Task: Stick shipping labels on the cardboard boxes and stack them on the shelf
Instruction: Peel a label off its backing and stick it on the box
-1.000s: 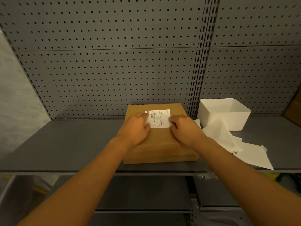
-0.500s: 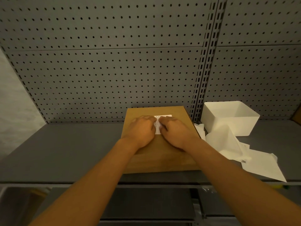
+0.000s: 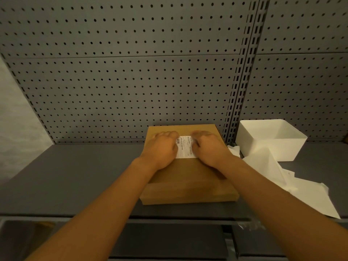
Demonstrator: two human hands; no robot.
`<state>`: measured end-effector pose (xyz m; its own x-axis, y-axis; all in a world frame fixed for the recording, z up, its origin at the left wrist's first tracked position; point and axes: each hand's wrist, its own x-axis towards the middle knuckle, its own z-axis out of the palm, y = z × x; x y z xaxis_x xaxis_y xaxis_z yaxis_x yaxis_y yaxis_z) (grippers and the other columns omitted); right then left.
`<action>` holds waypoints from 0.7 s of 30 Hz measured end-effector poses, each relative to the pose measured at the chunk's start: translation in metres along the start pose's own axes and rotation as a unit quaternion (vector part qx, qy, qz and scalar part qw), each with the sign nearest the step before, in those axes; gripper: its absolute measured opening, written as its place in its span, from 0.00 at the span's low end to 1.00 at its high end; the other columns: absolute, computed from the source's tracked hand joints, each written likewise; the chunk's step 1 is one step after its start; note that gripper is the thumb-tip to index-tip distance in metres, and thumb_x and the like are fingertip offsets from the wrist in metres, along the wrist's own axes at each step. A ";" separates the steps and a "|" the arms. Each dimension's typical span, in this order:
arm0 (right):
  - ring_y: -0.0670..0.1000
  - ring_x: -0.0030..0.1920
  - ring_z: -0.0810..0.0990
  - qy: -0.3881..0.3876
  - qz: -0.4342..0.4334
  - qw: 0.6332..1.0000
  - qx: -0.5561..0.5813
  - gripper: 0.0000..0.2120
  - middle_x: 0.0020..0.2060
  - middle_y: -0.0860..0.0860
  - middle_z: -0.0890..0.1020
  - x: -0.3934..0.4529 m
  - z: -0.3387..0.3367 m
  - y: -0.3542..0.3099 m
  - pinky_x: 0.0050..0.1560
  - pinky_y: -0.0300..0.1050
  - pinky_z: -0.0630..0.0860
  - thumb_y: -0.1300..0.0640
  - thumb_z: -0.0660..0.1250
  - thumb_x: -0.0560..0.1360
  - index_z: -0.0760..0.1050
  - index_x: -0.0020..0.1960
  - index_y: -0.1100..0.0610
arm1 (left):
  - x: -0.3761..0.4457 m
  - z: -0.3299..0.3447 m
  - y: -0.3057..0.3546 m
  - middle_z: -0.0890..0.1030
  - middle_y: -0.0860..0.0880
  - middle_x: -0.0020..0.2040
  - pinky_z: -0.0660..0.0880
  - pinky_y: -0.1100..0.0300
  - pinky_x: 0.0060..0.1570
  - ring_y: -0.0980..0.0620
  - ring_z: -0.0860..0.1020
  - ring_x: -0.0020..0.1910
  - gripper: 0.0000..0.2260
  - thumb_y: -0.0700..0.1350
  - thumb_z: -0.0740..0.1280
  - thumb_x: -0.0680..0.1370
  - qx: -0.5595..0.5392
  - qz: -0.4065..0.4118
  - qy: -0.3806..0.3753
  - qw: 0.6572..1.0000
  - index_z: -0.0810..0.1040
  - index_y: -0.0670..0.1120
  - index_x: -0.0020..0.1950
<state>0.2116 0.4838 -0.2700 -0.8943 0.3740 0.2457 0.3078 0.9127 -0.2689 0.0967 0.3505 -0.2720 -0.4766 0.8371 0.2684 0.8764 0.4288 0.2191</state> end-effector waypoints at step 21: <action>0.52 0.55 0.76 -0.014 0.048 0.998 -0.025 0.11 0.56 0.54 0.78 -0.025 -0.014 0.016 0.60 0.48 0.71 0.52 0.53 0.81 0.71 0.56 0.55 | -0.029 -0.015 -0.003 0.76 0.46 0.63 0.68 0.54 0.63 0.47 0.73 0.63 0.15 0.46 0.54 0.82 -0.011 -0.043 -0.022 0.999 0.72 0.44 0.66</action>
<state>0.2437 0.4911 -0.2674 -0.8686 0.4558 0.1941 0.4074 0.8801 -0.2438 0.1072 0.3203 -0.2666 -0.5467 0.8114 0.2065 0.8301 0.4931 0.2603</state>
